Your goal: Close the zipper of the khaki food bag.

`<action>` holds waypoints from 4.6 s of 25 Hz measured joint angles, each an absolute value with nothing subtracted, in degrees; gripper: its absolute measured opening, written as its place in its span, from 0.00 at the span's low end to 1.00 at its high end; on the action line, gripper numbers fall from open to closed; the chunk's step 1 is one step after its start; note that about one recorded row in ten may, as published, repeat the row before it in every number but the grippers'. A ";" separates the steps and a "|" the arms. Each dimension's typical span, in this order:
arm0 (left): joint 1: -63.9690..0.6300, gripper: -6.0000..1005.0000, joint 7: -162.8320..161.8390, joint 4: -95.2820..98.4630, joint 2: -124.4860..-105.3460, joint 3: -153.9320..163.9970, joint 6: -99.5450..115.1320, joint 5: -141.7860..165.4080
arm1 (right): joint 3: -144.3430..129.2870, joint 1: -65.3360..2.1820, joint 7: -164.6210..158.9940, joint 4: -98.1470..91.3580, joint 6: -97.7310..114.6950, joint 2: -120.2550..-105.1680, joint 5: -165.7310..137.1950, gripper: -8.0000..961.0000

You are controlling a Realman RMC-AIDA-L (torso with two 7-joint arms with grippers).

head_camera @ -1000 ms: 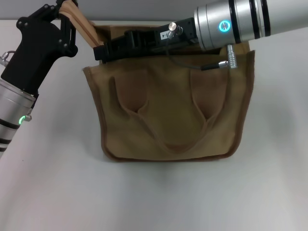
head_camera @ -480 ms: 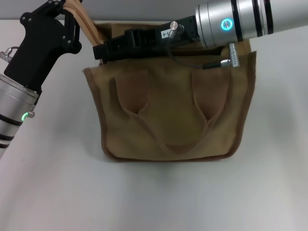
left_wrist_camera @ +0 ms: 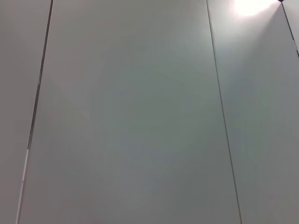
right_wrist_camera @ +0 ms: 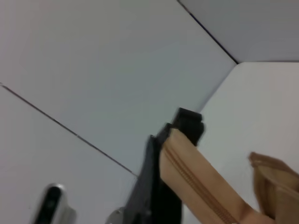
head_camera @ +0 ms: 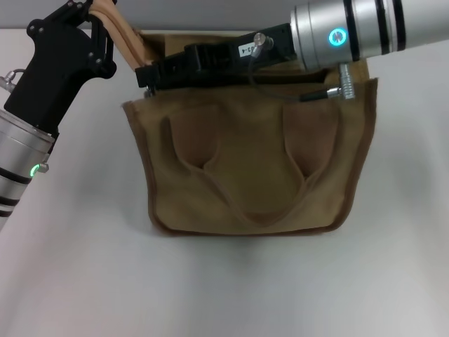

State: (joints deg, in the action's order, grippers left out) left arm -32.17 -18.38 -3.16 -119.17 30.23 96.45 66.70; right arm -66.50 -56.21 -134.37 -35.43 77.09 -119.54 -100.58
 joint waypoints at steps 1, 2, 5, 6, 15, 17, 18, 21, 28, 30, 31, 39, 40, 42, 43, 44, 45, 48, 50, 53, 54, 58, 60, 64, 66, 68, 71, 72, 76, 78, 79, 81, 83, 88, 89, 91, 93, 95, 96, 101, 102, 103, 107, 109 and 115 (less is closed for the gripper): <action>-32.14 0.07 -18.30 -3.16 -119.17 30.23 96.47 66.65 | -66.44 -56.00 -134.30 -35.59 77.57 -119.53 -100.03 0.45; -32.11 0.07 -18.25 -3.16 -119.17 30.23 96.47 66.61 | -66.42 -55.75 -134.11 -35.81 78.01 -119.49 -99.32 0.45; -32.19 0.08 -18.20 -3.16 -119.17 30.23 96.32 66.61 | -66.64 -55.22 -133.62 -36.03 77.38 -119.33 -98.56 0.44; -32.19 0.08 -18.20 -3.16 -119.17 30.23 96.32 66.61 | -66.65 -55.14 -133.62 -35.94 76.66 -119.28 -98.61 0.44; -32.26 0.08 -18.25 -3.16 -119.18 30.24 96.79 66.74 | -67.11 -55.08 -134.24 -35.76 77.12 -119.27 -98.58 0.43; -32.26 0.08 -18.28 -3.16 -119.18 30.25 96.82 66.86 | -67.10 -55.06 -134.36 -35.70 77.04 -119.27 -98.62 0.42; -32.26 0.08 -18.26 -3.17 -119.18 30.28 96.82 66.90 | -67.11 -55.06 -134.36 -35.67 77.01 -119.28 -98.64 0.42; -32.33 0.08 -18.19 -3.36 -119.18 30.38 96.85 66.96 | -67.95 -55.31 -134.37 -35.63 76.61 -119.38 -98.68 0.42; -32.47 0.08 -18.18 -3.71 -119.18 30.58 97.29 67.02 | -71.59 -55.71 -134.54 -35.66 73.09 -119.58 -98.31 0.41; -32.59 0.08 -18.18 -3.84 -119.18 30.62 97.31 67.01 | -71.77 -55.79 -134.54 -35.72 72.67 -119.58 -98.27 0.40; -32.63 0.08 -18.18 -3.88 -119.18 30.63 97.31 67.01 | -71.85 -55.82 -134.54 -35.73 72.53 -119.59 -98.25 0.40; -32.96 0.08 -18.16 -4.27 -119.18 30.67 97.32 66.96 | -71.99 -55.98 -134.57 -36.25 72.46 -119.62 -98.18 0.29; -32.97 0.08 -18.15 -4.27 -119.18 30.67 97.32 66.96 | -71.99 -55.98 -134.57 -36.19 72.45 -119.62 -98.16 0.29; -32.97 0.08 -18.14 -4.27 -119.18 30.67 97.32 66.96 | -71.95 -55.85 -134.38 -36.04 72.38 -119.62 -98.15 0.25; -32.97 0.08 -18.14 -4.27 -119.18 30.67 97.32 66.96 | -71.87 -55.74 -134.15 -36.05 72.37 -119.62 -98.14 0.22; -32.97 0.08 -18.14 -4.27 -119.18 30.67 97.32 66.96 | -71.77 -55.60 -133.88 -36.11 72.36 -119.62 -98.13 0.18; -32.97 0.08 -18.14 -4.27 -119.18 30.67 97.32 66.96 | -71.65 -55.49 -133.50 -36.20 72.35 -119.62 -98.12 0.14; -33.00 0.08 -18.12 -4.26 -119.18 30.59 97.34 67.23 | -71.45 -55.28 -132.04 -36.22 72.34 -119.62 -98.10 0.07; -33.01 0.08 -18.11 -4.26 -119.18 30.50 97.36 67.45 | -71.42 -55.17 -131.22 -36.14 72.33 -119.62 -98.08 0.04; -33.02 0.08 -18.10 -4.22 -119.18 30.31 97.37 67.47 | -71.42 -54.80 -130.42 -36.29 72.49 -119.52 -98.07 0.01; -32.98 0.08 -18.10 -4.14 -119.18 30.27 97.35 67.43 | -71.42 -54.49 -130.21 -36.57 72.66 -119.45 -98.07 0.01; -32.63 0.08 -18.34 -3.77 -119.18 30.14 97.18 67.20 | -71.69 -51.78 -129.59 -40.02 73.20 -119.32 -98.24 0.01; -32.38 0.08 -18.60 -3.72 -119.18 29.71 97.01 67.19 | -71.63 -49.86 -128.61 -42.33 73.95 -119.30 -98.24 0.01; -31.90 0.08 -18.64 -3.73 -119.18 29.10 96.88 67.23 | -71.39 -46.78 -127.74 -45.58 74.98 -119.27 -98.22 0.01; -31.73 0.08 -18.68 -3.58 -119.03 28.63 96.93 66.93 | -71.42 -45.59 -127.61 -46.24 75.14 -119.12 -98.51 0.01; -31.56 0.08 -18.73 -3.57 -119.05 28.47 96.93 66.95 | -71.17 -44.83 -127.21 -46.67 75.14 -118.93 -98.54 0.01; -31.26 0.08 -18.77 -3.57 -119.00 27.95 96.92 66.95 | -70.39 -43.94 -126.44 -46.78 75.15 -118.62 -98.63 0.01; -31.20 0.08 -18.77 -3.57 -118.97 27.88 96.91 66.95 | -70.12 -43.71 -126.25 -46.78 75.19 -118.54 -98.66 0.01; -31.07 0.09 -18.79 -3.58 -118.93 27.81 96.94 66.98 | -67.23 -43.04 -124.53 -46.68 77.26 -118.33 -98.45 0.04; -31.04 0.09 -18.80 -3.60 -118.96 27.81 97.05 67.07 | -65.23 -43.36 -123.83 -46.56 79.83 -118.49 -98.30 0.05; -31.05 0.09 -18.81 -3.60 -118.99 27.81 97.13 67.14 | -64.46 -43.76 -123.73 -46.54 80.79 -118.60 -98.27 0.06; -31.20 0.09 -18.81 -3.60 -119.05 27.81 97.19 67.29 | -63.85 -44.58 -123.75 -46.32 81.70 -118.74 -98.21 0.07; -31.36 0.09 -18.81 -3.61 -119.10 27.89 97.27 67.32 | -63.71 -45.50 -124.02 -45.93 81.69 -118.90 -98.18 0.08; -31.60 0.09 -18.81 -3.69 -119.16 28.00 97.35 67.38 | -64.05 -49.31 -124.15 -41.16 80.81 -119.12 -98.15 0.12; -31.62 0.09 -18.81 -3.69 -119.16 28.03 97.37 67.40 | -64.04 -50.31 -124.04 -39.95 80.45 -119.12 -98.18 0.12; -31.66 0.09 -18.81 -3.69 -119.17 28.10 97.45 67.43 | -64.15 -51.77 -123.94 -38.52 79.53 -119.14 -98.23 0.14; -31.76 0.09 -18.81 -3.73 -119.18 28.14 97.61 67.43 | -64.56 -52.86 -123.94 -37.78 78.34 -119.23 -98.24 0.15; -31.87 0.09 -18.81 -3.87 -119.18 28.23 97.99 67.43 | -65.41 -53.81 -124.03 -37.23 77.11 -119.37 -98.25 0.24; -31.89 0.09 -18.81 -3.91 -119.18 28.26 98.26 67.43 | -65.86 -54.17 -124.23 -37.00 76.66 -119.41 -98.25 0.28; -31.90 0.09 -18.81 -3.97 -119.18 28.30 98.74 67.45 | -68.15 -56.19 -125.80 -35.27 76.03 -119.53 -98.16 0.41; -31.90 0.09 -18.81 -3.97 -119.18 28.31 98.74 67.45 | -68.59 -56.39 -125.98 -35.11 76.03 -119.53 -98.15 0.39; -31.90 0.09 -18.81 -3.97 -119.18 28.31 98.75 67.45 | -68.97 -56.44 -126.13 -35.10 76.03 -119.53 -98.13 0.37; -31.87 0.09 -18.81 -4.00 -119.18 28.31 98.90 67.45 | -69.09 -56.10 -127.16 -35.25 76.02 -119.51 -98.27 0.26; -31.83 0.09 -18.81 -4.03 -119.18 28.35 99.02 67.45 | -69.02 -55.86 -127.45 -35.30 76.03 -119.41 -98.41 0.20; -31.55 0.09 -18.81 -4.05 -119.18 28.16 99.05 67.50 | -69.20 -54.47 -127.49 -36.58 76.24 -119.18 -98.53 0.07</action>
State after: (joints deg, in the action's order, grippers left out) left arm -31.55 -18.81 -4.05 -119.18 28.16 99.05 67.50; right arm -69.20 -54.47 -127.49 -36.58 76.24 -119.18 -98.53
